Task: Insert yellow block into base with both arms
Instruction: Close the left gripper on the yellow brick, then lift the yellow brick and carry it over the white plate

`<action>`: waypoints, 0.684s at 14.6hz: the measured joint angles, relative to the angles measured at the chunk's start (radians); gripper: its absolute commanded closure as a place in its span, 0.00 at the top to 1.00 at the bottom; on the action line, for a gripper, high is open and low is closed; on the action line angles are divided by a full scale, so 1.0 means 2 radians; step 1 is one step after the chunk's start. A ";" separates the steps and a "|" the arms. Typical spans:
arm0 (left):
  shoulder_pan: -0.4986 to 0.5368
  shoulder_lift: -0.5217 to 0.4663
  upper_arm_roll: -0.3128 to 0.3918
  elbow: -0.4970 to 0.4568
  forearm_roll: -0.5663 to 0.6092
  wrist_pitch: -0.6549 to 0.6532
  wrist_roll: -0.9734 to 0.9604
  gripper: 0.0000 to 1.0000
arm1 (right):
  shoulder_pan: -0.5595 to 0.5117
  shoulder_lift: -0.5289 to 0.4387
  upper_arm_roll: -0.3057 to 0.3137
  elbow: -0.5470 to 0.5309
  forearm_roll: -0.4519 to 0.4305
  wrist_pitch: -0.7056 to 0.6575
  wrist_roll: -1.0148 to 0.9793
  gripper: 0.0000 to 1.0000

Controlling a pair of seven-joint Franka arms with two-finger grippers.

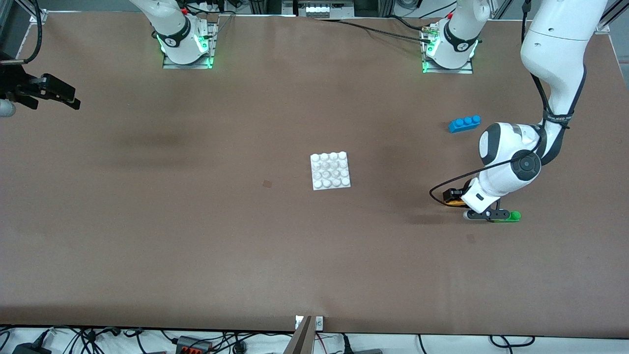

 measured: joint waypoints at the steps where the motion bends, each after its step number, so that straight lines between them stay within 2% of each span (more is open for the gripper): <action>1: -0.001 0.000 0.000 0.000 0.000 0.000 -0.002 0.75 | 0.000 0.000 0.000 0.000 0.000 0.000 0.000 1.00; 3: -0.003 0.000 0.000 0.002 0.000 0.000 -0.011 0.73 | 0.000 0.000 0.000 0.000 0.000 0.000 0.000 1.00; 4: -0.004 0.000 0.000 0.004 0.000 -0.001 -0.014 0.67 | 0.000 0.000 0.000 0.000 0.000 0.000 0.000 1.00; 7: -0.005 0.000 0.000 0.013 0.000 -0.008 -0.016 0.60 | 0.000 0.000 0.000 0.000 0.000 0.000 0.000 1.00; 10: -0.005 0.000 0.000 0.015 0.000 -0.009 -0.016 0.57 | 0.000 0.000 0.000 0.000 0.000 0.000 0.000 1.00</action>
